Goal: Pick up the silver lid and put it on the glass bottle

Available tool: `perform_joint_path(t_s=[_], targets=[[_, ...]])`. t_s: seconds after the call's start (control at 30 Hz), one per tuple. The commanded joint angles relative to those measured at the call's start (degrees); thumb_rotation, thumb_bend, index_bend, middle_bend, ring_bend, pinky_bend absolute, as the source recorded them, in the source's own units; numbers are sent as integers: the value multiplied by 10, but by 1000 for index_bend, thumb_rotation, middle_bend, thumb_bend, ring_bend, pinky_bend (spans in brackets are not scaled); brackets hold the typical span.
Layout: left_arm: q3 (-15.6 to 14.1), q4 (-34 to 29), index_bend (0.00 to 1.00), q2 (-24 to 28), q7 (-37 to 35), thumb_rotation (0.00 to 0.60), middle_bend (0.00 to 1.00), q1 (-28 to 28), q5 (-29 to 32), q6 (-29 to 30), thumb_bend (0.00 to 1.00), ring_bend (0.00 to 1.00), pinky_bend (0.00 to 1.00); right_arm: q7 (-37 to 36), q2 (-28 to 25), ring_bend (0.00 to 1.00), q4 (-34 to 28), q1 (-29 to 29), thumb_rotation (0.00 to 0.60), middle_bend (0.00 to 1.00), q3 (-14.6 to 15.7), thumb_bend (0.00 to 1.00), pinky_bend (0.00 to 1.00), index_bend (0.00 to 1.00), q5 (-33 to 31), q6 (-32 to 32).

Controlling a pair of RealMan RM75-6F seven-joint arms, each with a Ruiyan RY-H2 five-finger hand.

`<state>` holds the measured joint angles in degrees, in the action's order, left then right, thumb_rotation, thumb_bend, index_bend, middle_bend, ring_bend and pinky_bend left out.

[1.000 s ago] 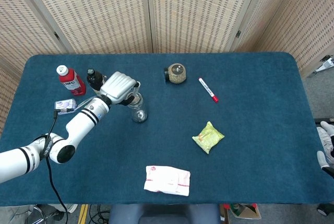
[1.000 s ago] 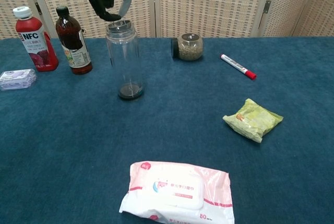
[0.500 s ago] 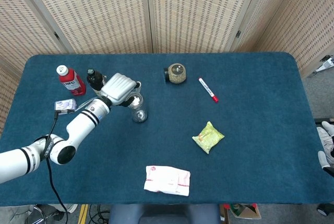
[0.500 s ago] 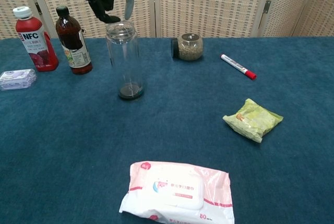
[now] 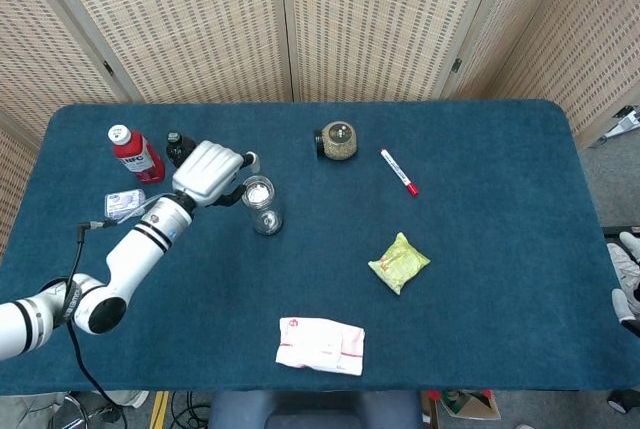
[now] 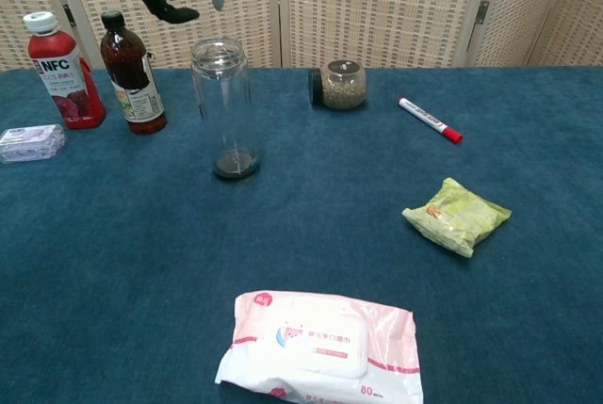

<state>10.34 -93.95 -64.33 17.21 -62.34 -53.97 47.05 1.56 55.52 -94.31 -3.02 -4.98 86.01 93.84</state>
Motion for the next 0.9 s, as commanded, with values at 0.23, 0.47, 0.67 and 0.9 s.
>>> perform_joint_path(t_s=[0.23,0.47,0.67,0.9], targets=[[-22,-87,348,33,2,600,670,105,-7,136,441,642,949,-4,-5,158,5,7,600,216,2,367,259,156,6,-12],[-56,-119,317,38,-16,600,437,197,-32,222,421,417,560,-7,-3,157,14,16,600,216,2,367,259,156,10,-23],[-90,-108,272,23,-19,600,312,273,-80,295,383,308,433,-7,3,144,22,28,600,216,2,367,259,156,17,-36],[-121,-104,269,3,-20,600,284,359,-141,384,357,294,410,-8,12,144,29,40,600,216,1,367,259,156,24,-46]])
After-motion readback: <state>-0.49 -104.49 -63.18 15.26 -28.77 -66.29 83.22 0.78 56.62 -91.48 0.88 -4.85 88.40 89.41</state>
